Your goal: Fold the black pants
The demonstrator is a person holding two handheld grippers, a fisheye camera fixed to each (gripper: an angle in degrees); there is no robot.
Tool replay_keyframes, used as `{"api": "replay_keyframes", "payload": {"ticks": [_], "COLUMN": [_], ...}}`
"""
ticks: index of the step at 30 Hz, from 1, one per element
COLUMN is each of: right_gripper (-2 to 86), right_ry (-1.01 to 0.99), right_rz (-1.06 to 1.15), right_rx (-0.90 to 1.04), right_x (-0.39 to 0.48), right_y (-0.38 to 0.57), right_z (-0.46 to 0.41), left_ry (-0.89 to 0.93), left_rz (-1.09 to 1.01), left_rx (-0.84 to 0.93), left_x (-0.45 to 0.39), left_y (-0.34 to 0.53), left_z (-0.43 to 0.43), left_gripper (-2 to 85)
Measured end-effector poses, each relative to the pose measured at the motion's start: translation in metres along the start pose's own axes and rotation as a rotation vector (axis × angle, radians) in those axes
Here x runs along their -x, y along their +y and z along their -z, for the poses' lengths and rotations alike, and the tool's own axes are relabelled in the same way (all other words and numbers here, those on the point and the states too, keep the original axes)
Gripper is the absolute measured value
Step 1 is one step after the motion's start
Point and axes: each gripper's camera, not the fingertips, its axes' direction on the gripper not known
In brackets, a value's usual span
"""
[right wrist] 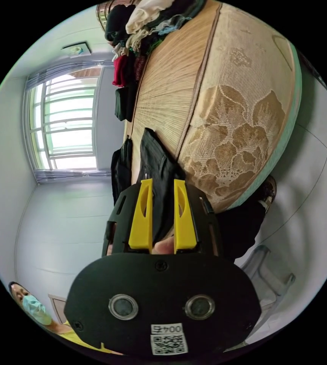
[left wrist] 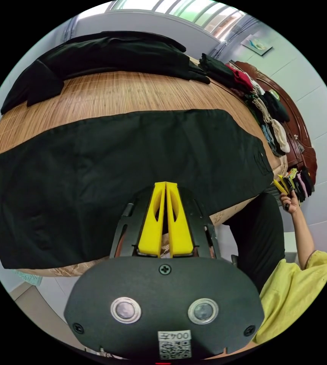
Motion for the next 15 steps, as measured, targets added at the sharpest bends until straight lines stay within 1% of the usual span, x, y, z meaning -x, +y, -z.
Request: {"api": "replay_keyframes", "payload": {"ticks": [5,9,12,15], "right_gripper": [8.9,8.3,4.9,3.0], "right_ry": [0.050,0.089,0.124,0.207], "right_rz": [-0.008,0.004,0.021,0.120], "right_rx": [0.012,0.024,0.031,0.027], "right_x": [0.014,0.029,0.042,0.078], "right_y": [0.009,0.024,0.038,0.061], "right_z": [-0.003,-0.008,-0.014,-0.020], "left_ry": [-0.018,0.005,0.023,0.022], "left_rz": [0.003,0.025,0.040,0.042], "left_rx": [-0.009,-0.018,-0.019,-0.023], "left_x": [0.001,0.008,0.014,0.015], "left_y": [-0.001,-0.001,-0.001,-0.001], "left_z": [0.002,0.002,0.001,0.001], "left_gripper": [0.2,0.2,0.3,0.3]}}
